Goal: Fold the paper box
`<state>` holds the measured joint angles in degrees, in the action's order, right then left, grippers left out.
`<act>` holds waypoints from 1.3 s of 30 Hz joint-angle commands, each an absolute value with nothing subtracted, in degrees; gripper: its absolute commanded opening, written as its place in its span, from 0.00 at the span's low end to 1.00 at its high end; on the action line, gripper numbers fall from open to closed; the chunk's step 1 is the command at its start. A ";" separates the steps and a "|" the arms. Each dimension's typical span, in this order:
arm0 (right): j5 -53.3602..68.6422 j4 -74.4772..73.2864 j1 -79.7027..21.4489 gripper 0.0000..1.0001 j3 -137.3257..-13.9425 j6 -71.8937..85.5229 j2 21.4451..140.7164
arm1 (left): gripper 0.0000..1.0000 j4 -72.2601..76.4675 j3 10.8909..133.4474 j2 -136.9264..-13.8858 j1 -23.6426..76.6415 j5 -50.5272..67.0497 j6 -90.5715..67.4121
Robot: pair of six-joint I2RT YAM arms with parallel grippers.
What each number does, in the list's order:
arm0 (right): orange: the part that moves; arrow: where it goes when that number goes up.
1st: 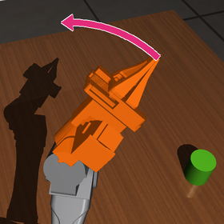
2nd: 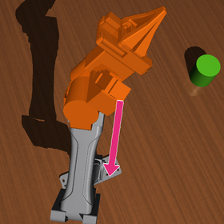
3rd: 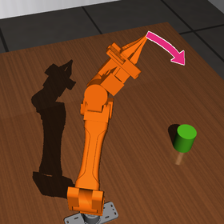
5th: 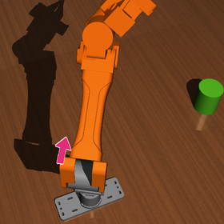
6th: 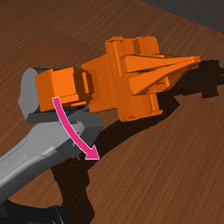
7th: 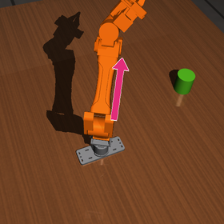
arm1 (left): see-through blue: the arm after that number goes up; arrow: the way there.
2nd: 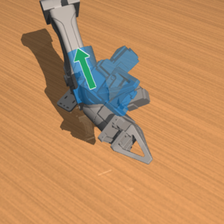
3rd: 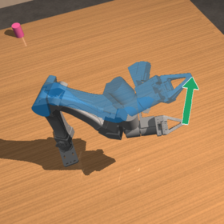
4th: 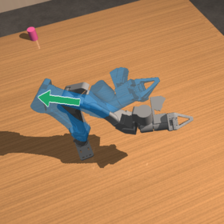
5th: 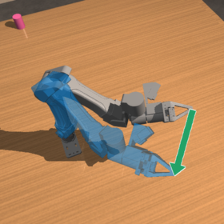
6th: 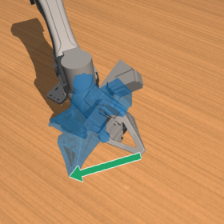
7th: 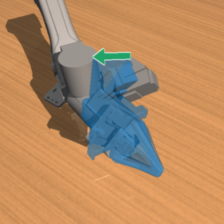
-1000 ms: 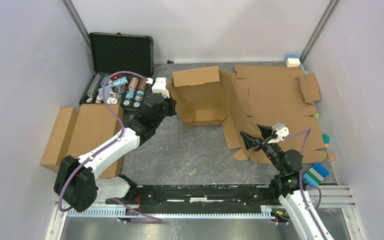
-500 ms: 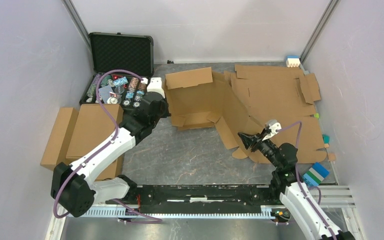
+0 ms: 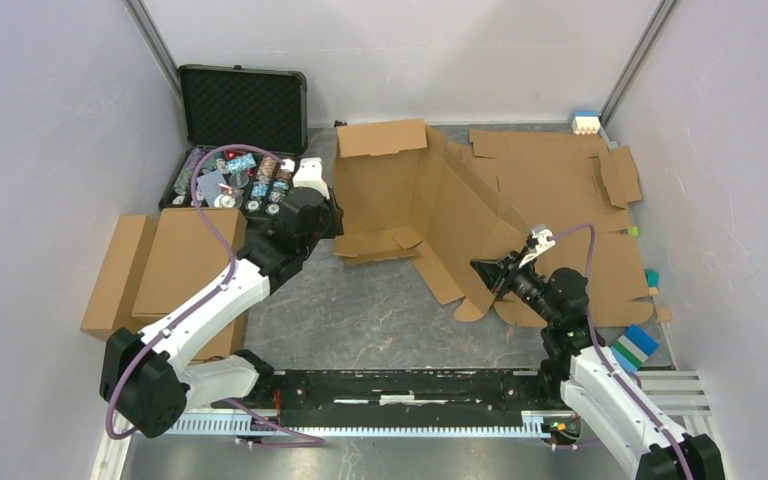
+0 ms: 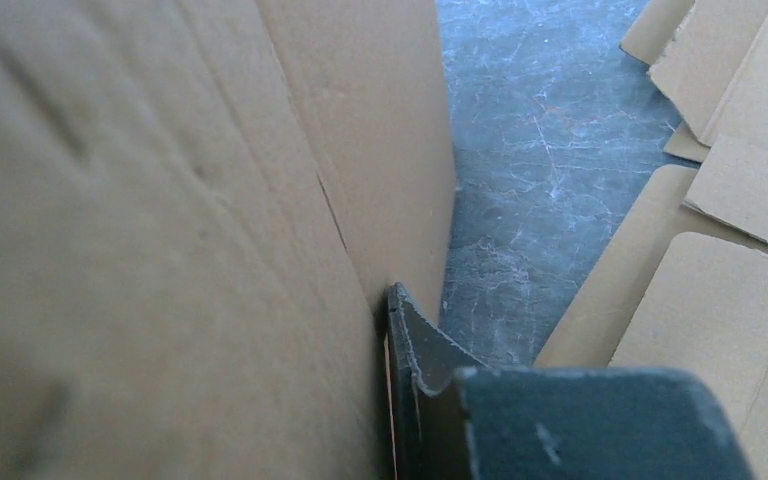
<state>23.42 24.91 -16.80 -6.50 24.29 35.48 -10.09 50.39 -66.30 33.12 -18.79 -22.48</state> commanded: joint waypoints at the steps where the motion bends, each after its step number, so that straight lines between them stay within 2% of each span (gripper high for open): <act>1: 22.44 18.75 -17.38 0.17 -10.82 24.45 35.42 | 0.36 -7.10 48.15 -65.93 32.36 -17.04 -22.95; 3: 22.06 17.23 -17.41 0.17 -11.33 23.30 35.50 | 0.43 -6.62 47.60 -66.62 31.42 -16.24 -22.79; 5: 22.31 16.71 -17.40 0.17 -11.50 22.71 35.78 | 0.45 -5.90 46.93 -67.25 30.67 -16.16 -22.57; 15: 22.76 14.28 -17.40 0.17 -13.73 19.25 35.81 | 0.41 -0.21 43.39 -69.41 29.56 -17.56 -19.05; 16: 22.52 13.79 -17.40 0.17 -14.01 18.73 35.90 | 0.44 0.56 42.89 -68.84 29.54 -17.74 -18.63; 19: 21.98 12.06 -17.40 0.17 -15.22 16.80 35.74 | 0.62 3.31 41.26 -66.72 28.05 -16.90 -16.74; 23: 22.26 10.41 -17.40 0.17 -16.24 14.76 35.56 | 0.80 10.52 39.60 -66.91 21.91 -7.98 -17.92; 27: 23.12 9.60 -17.40 0.17 -17.08 13.81 36.14 | 0.89 18.22 42.37 -72.20 16.14 1.57 -16.88; 29: 23.77 9.33 -17.39 0.17 -17.71 13.59 36.50 | 0.98 18.98 46.34 -76.81 12.54 6.72 -17.55; 33: 25.49 8.20 -17.36 0.17 -19.61 13.75 37.46 | 1.00 22.01 52.10 -85.04 6.96 18.37 -23.41; 39: 25.49 5.36 -17.34 0.17 -21.66 11.40 38.64 | 1.00 26.89 55.71 -92.72 4.95 20.91 -17.04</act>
